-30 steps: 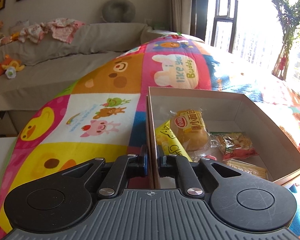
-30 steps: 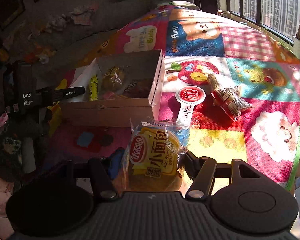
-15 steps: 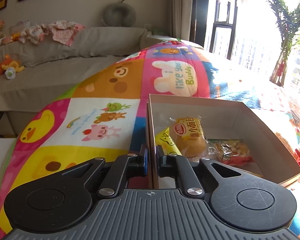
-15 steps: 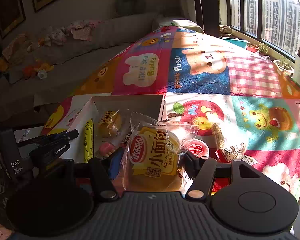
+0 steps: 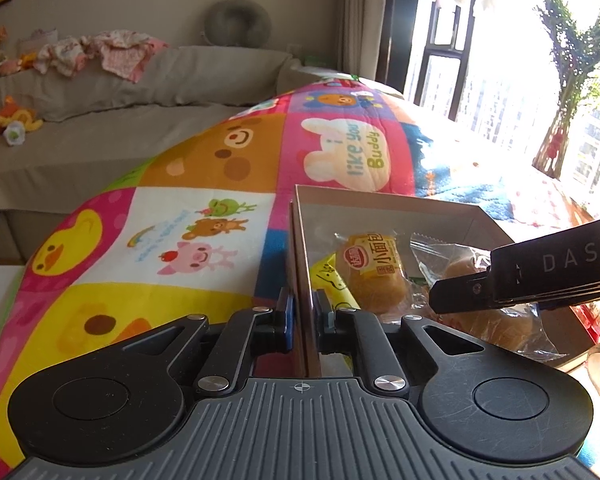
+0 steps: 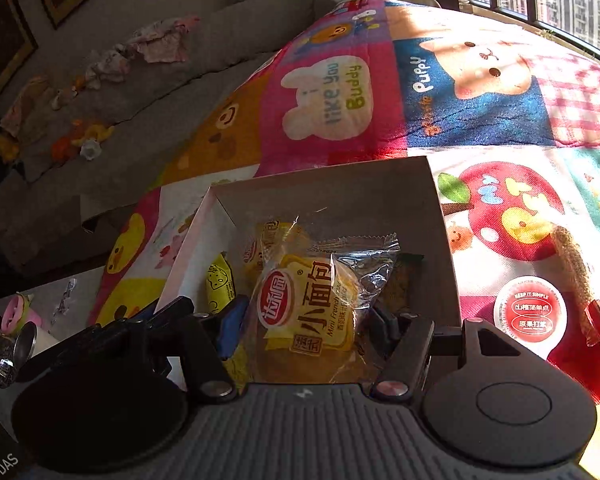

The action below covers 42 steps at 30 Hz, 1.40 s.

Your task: Organize objects

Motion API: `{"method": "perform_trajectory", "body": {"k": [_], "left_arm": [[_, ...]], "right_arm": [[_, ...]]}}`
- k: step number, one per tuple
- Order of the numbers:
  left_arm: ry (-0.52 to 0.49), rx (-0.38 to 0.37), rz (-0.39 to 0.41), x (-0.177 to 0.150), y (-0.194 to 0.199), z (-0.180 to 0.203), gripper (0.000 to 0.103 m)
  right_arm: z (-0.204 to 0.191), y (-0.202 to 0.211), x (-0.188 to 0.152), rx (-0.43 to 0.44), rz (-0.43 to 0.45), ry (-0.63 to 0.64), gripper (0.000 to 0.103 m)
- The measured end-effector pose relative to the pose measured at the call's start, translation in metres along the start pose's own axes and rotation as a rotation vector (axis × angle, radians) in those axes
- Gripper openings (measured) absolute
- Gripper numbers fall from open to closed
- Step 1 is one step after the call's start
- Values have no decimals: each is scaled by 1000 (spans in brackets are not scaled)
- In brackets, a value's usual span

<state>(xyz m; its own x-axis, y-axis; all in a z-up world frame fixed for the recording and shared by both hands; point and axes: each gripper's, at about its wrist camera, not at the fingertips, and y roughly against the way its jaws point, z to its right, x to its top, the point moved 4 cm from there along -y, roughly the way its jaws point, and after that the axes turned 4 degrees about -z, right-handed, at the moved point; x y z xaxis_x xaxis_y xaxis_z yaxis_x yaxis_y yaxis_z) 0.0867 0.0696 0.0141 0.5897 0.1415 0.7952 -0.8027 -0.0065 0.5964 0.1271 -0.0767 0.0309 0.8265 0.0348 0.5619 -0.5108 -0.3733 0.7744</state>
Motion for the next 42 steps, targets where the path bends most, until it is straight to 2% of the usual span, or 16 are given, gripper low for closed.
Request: {"method": "perform_trajectory", "body": {"k": [3,7,9,13,17,21,23,25,29,32,36,42], "left_arm": [[-1,1,0,0,0,0,13],[3,2,-2,0,0,0,13],[5,8,-6,1,0,0,12],[-2,20,-6,1,0,2,12],[-1,25,-6,0,0,3,12],[5,19,-7,1,0,1,12],[9,13,-7,1,0,1,12],[8,12,-6,1,0,0,12],[8,13,-7,0,0,1,12],[7,14,-7,0,0,1,12],[3,18,-15,-1,-2,1,12],[8,19,-18,-2,-2,1,12]], "right_arm": [[-1,-4,-4,-19,-8,10,63],[-2,6,-6,-38,20,32,75],[-1,16,-6,-45,41,46,75],[11,54,-5,-65,146,73,77],[46,85,-10,-153,207,49,80],[99,94,-24,-191,156,-66,78],[120,87,-32,-209,107,-120,65],[134,75,-40,-211,64,-163,56],[144,50,-41,-168,30,-229,56],[143,34,-36,-157,26,-227,56],[138,11,-26,-188,8,-179,56],[136,9,-23,-221,4,-111,54]]}}
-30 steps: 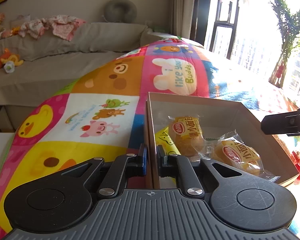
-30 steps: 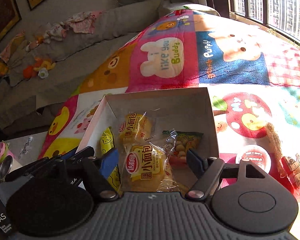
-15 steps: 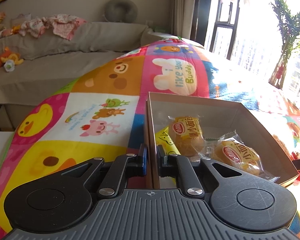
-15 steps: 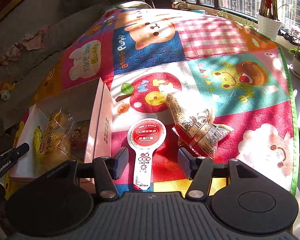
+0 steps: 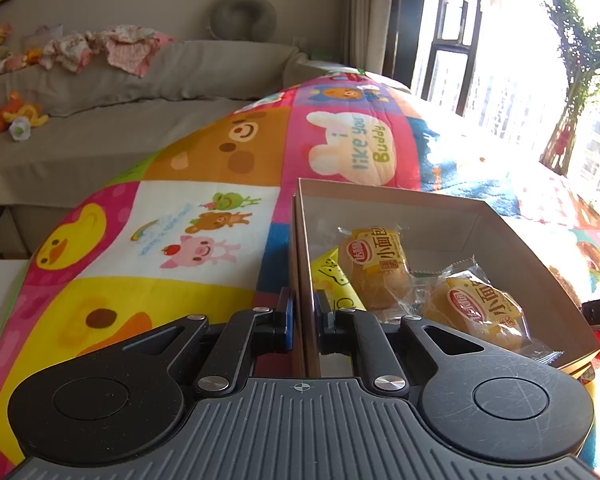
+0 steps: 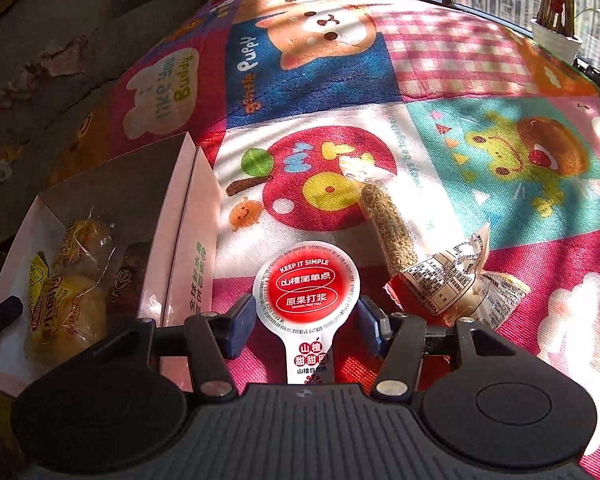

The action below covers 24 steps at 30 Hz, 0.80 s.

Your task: Organize objects

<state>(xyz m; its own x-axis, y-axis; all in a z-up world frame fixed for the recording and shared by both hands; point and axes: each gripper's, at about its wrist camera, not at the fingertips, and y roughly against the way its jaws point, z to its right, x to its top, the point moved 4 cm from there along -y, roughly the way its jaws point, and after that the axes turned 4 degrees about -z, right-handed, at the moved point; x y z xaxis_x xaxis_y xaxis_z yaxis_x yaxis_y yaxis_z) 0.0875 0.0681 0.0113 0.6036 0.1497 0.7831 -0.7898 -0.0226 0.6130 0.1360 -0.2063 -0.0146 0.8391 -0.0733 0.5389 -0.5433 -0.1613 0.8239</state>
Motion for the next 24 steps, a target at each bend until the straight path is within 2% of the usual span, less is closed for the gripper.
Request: {"method": "perform_trajectory", "body": {"k": [3,5,8,16,24], "left_arm": [[0,1,0,0,0,0,12],[1,2,0,0,0,0,12],[3,4,1,0,0,0,12],[9,5,-1,1,0,0,12],[7,-8,-5,0,0,-1,12]], "right_arm": [[7,7,-8,-10,-1,7,53],[12,13,-15,-8,-10,7,44],[18,23,-28,-36,-16,29,35],[35,51,-67,-92,-10,38,34],[35,71,-101,-106,27,40,34]]}}
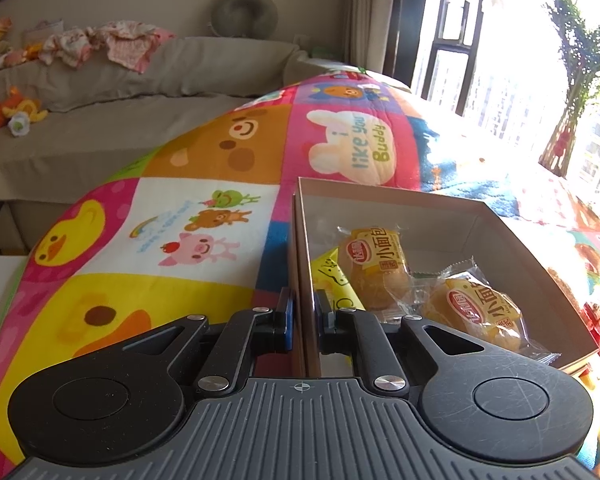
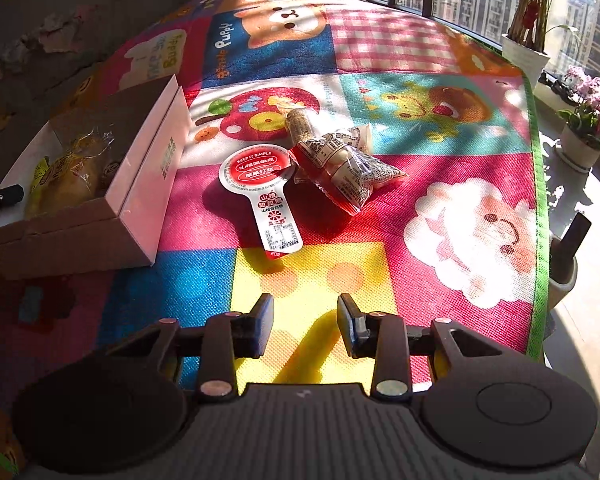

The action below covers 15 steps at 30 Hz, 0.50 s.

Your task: Organize objects

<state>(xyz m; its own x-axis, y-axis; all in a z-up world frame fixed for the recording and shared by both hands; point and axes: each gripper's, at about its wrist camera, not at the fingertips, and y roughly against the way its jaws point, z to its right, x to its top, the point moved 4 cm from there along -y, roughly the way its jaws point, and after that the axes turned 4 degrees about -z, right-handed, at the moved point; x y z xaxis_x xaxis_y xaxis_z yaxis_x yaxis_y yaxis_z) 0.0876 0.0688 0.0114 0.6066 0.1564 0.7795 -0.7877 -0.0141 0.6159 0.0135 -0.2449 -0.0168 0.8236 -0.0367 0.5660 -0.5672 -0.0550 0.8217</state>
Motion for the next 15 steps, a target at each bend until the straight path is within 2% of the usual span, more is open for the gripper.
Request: {"method": "perform_trajectory", "body": {"k": [5,8,12,15], "left_arm": [[-11,11,-3,1,0,2,12],[-13,17,-12,1,-2,2,12],[-17,23,-23,1,-5,3,12],[-20,26,-31,0,-7,3,12]], "right_arm": [[-8,7,-11,32,14,11,35],[-13,6,-8,48,22,41,39],[-20,-4,16,15,71,101,48],[-21,-27,43,31,73,103,56]]}}
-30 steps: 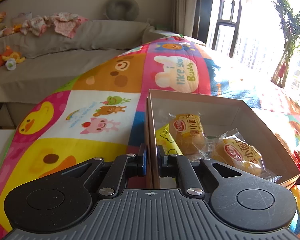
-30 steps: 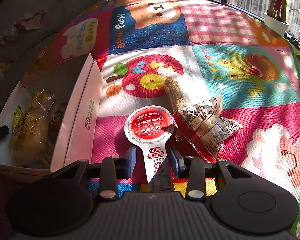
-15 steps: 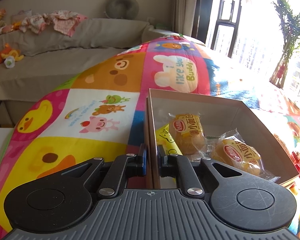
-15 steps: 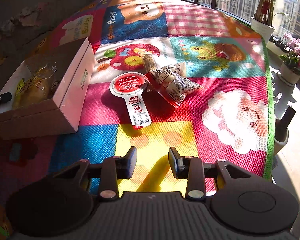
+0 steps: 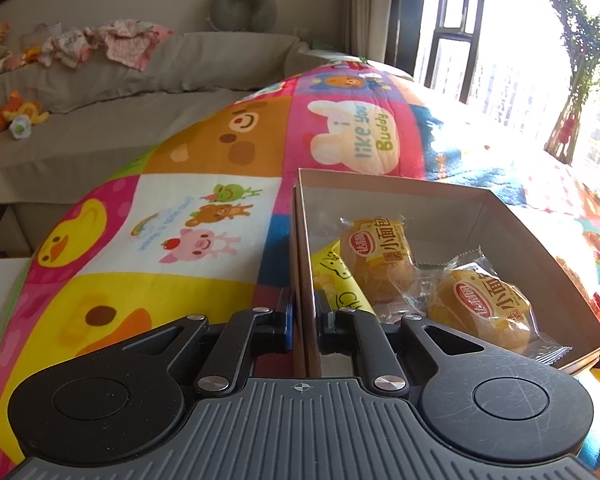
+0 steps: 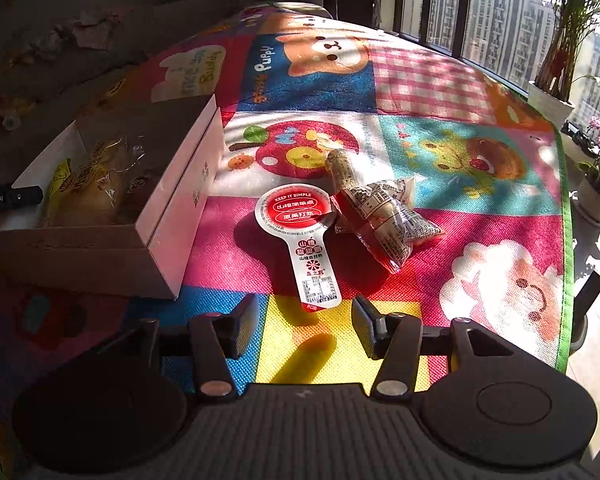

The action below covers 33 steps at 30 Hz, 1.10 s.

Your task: Organize objects

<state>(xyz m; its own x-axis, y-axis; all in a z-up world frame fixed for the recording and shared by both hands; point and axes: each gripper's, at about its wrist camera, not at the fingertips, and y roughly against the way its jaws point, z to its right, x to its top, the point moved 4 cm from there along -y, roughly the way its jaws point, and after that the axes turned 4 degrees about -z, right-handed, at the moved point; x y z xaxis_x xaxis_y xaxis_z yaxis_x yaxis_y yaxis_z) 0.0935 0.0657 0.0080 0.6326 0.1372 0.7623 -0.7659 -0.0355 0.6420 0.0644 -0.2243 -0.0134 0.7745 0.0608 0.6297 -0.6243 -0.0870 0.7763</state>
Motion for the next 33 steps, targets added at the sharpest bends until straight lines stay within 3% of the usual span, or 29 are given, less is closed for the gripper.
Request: {"method": "perform_trajectory", "body": {"k": [6,9,10,11,13,27,33], "left_arm": [[-3,1,-9,-1,-2,0,12],[-3,1,-8,-1,-1,0,12],[-3,2,-8,-1,-1,0,12],[-2,2,-8,-1,-2,0,12],[-3,1,-8,-1,-1,0,12],[-10,-22,4,-1,-2,-2,12],[-14,-31,4,-1,-2,-3,13]], "right_arm": [[2,-47,37,-20,15,8,75],[0,-55,48,-9,19,16,75],[-1,-55,50,-6,20,23,72],[-2,-54,50,4,16,29,61],[-3,-50,49,3,12,19,61],[-17,56,-25,61,-22,19,61],[-56,103,-17,141,56,81,61]]}}
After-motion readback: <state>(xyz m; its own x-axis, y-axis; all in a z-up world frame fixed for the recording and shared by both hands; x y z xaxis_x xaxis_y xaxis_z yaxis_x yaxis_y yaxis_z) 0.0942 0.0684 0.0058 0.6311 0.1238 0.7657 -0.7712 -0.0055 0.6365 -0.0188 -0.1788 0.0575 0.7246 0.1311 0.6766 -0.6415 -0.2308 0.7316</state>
